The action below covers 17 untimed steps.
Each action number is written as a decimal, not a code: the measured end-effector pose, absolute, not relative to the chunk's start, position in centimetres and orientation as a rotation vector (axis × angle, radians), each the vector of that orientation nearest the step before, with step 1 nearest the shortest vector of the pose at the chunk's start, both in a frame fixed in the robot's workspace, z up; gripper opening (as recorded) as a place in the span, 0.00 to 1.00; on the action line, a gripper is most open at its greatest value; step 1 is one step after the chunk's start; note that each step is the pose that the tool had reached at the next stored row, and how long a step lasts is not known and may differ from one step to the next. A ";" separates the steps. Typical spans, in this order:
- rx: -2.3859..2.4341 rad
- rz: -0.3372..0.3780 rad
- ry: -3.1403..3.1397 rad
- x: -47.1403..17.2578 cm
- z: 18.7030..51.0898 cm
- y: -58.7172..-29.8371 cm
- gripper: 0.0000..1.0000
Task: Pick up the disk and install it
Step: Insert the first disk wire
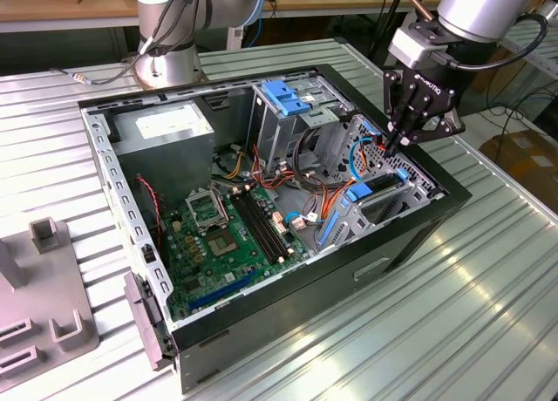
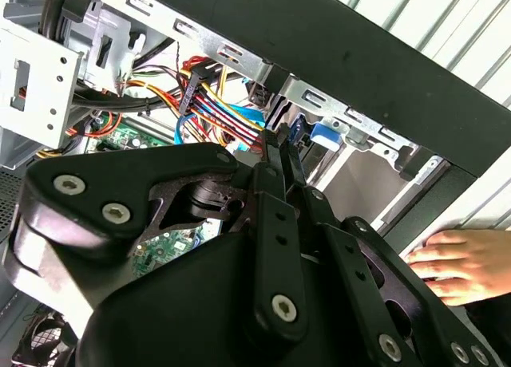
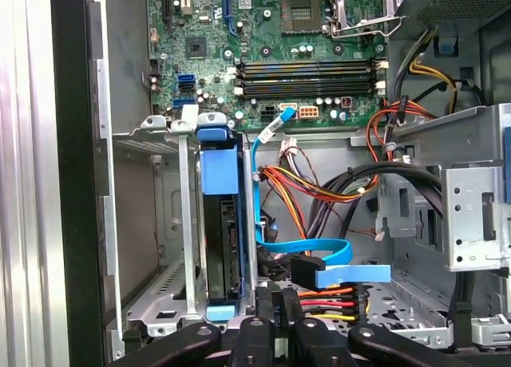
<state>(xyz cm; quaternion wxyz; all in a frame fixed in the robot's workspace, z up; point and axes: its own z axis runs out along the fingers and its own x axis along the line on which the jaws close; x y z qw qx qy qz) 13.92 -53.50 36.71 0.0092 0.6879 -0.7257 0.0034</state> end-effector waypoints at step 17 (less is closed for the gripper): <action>2.143 0.010 -2.271 13.7 36.1 -54.3 0.16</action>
